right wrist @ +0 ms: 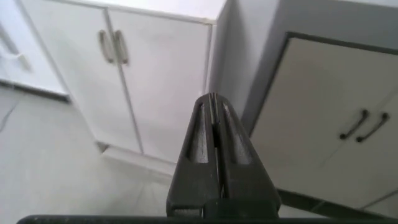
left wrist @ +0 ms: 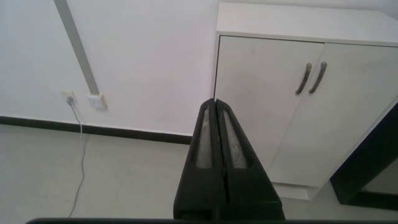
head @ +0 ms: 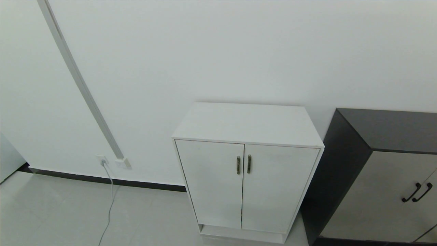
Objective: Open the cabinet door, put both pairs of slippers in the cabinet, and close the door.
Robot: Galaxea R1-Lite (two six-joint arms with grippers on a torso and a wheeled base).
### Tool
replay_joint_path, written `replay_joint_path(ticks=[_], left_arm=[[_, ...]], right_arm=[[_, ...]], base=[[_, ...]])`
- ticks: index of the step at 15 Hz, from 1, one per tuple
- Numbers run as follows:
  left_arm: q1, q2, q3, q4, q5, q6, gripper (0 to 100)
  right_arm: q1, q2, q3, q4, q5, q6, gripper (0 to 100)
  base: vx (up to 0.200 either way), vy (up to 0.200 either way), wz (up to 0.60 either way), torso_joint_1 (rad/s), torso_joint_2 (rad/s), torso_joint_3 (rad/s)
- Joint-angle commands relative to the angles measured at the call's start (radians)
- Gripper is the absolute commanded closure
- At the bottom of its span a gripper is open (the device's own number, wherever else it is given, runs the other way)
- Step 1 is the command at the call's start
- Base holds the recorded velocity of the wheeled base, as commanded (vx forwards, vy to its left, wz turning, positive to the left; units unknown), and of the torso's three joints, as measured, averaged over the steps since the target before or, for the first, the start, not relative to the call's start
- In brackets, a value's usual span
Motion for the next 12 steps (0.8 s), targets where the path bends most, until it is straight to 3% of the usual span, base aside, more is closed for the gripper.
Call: replay_joint_path(ticks=[1, 3, 5, 12], left_arm=[[0.001, 0.001, 0.000, 0.000, 0.002, -0.001, 100], [0.001, 0.001, 0.000, 0.000, 0.002, -0.001, 100], [0.000, 0.001, 0.000, 0.000, -0.001, 0.006, 100], [0.001, 0.001, 0.000, 0.000, -0.001, 0.006, 100]], right_arm=[[-0.026, -0.041, 0.001, 0.006, -0.005, 0.008, 100], [-0.017, -0.065, 0.004, 0.010, -0.002, 0.012, 100], [-0.015, -0.067, 0.004, 0.018, -0.033, 0.124, 100], [-0.015, -0.067, 0.004, 0.015, -0.048, 0.135, 100]], base=[[0.000, 0.000, 0.00, 0.000, 0.00, 0.000], [0.000, 0.000, 0.00, 0.000, 0.00, 0.000], [0.000, 0.000, 0.00, 0.000, 0.00, 0.000], [0.000, 0.000, 0.00, 0.000, 0.00, 0.000]])
